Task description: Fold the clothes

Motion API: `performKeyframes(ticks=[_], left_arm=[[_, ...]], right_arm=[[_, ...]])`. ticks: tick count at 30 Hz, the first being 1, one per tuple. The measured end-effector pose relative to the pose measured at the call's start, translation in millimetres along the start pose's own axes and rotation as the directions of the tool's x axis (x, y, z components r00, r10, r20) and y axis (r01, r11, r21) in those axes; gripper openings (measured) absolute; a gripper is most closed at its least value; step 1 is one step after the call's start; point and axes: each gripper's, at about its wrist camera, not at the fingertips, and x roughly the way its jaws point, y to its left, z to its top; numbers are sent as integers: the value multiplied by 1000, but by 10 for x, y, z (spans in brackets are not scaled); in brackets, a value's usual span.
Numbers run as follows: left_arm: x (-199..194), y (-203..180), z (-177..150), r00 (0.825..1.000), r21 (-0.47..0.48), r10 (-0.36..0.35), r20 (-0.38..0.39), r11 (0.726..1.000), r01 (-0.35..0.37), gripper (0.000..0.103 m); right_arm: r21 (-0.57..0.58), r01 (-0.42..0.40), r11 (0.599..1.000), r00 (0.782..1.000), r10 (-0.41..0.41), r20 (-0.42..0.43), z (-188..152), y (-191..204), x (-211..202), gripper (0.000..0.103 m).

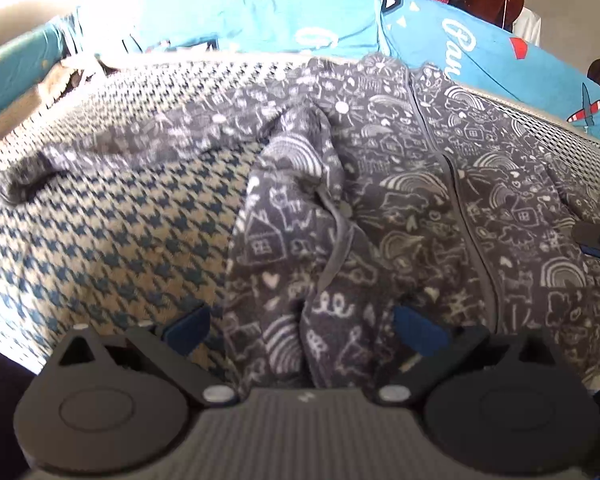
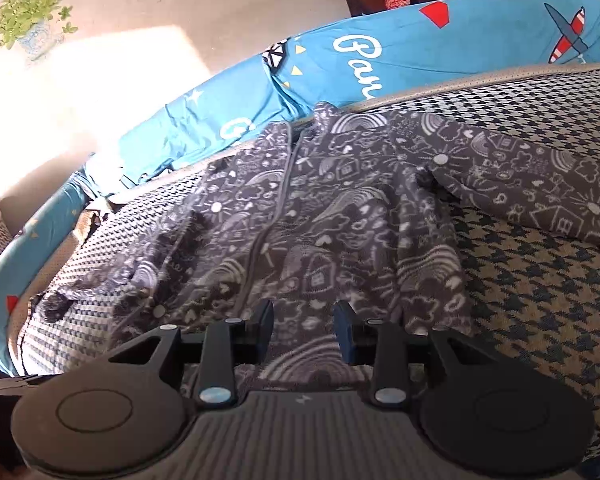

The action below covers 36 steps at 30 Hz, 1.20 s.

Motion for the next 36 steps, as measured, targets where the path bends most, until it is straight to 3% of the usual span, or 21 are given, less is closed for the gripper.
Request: performKeyframes(ticks=[13,20,23,30,36], left_arm=[[-100,235,59,996,-79,87,10,993,-86,103],[-16,341,226,995,-85,97,-17,992,-98,103],[-22,374,322,994,-91,111,7,990,-110,103],[-40,594,391,992,-164,118,34,980,-111,103],[-22,717,355,994,-222,104,24,970,-96,103]], right_arm=[[-115,-148,982,988,142,-60,-321,518,-28,34],[-179,-297,938,952,275,-137,-566,953,-40,34],[-217,-348,912,933,313,-178,-668,1141,-10,34],[-278,-402,872,895,310,-322,-950,1490,256,34],[-326,-352,877,902,224,-370,-1098,1613,550,34]])
